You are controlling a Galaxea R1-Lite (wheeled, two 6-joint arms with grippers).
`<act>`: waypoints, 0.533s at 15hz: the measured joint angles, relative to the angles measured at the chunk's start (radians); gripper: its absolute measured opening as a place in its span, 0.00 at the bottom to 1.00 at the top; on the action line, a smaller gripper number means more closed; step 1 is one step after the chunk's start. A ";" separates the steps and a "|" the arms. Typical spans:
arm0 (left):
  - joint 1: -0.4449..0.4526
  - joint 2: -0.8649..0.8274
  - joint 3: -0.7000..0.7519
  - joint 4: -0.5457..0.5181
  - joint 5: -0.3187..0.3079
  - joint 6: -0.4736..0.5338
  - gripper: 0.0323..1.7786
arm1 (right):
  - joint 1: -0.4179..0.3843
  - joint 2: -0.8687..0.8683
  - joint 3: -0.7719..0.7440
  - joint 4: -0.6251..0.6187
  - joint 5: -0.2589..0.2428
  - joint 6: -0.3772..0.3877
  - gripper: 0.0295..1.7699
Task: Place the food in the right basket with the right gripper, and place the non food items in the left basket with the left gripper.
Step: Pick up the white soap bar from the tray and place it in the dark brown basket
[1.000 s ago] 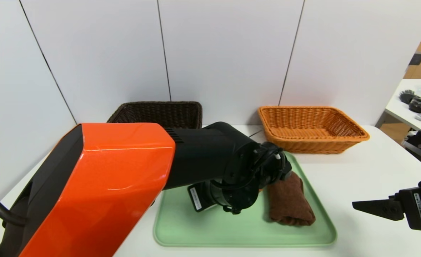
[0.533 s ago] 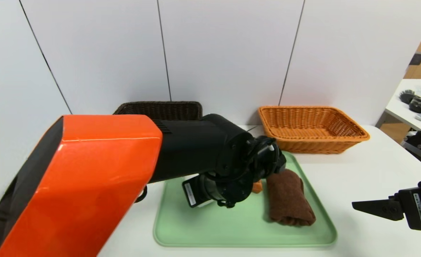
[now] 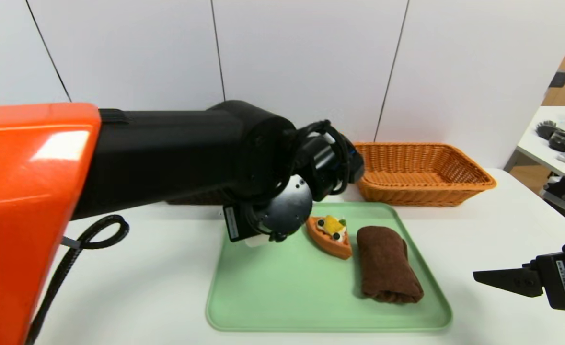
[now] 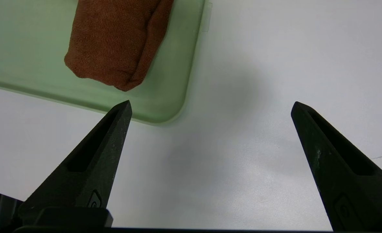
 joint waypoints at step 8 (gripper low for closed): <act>0.236 -0.113 0.000 -0.259 -0.026 0.442 0.53 | -0.002 -0.001 0.003 -0.001 0.000 0.000 0.96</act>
